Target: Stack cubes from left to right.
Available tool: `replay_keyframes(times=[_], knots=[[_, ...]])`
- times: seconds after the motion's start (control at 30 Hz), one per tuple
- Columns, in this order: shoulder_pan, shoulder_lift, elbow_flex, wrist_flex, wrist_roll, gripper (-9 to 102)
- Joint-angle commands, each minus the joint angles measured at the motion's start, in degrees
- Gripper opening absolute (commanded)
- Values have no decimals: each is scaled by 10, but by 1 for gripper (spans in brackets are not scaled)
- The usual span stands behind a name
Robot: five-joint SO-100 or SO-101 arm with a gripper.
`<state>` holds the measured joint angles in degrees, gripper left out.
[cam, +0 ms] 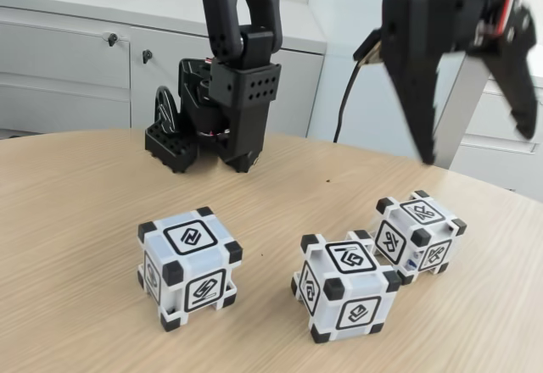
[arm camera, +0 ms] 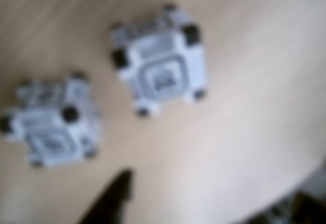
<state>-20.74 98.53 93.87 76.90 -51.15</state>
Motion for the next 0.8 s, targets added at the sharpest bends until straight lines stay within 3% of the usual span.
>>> replay_keyframes(times=[0.0,0.37,0.77], knots=[[14,-25,-18,2,-10,34],[17,-64,-18,2,-99,34],[18,-149,-18,2,-133,34]])
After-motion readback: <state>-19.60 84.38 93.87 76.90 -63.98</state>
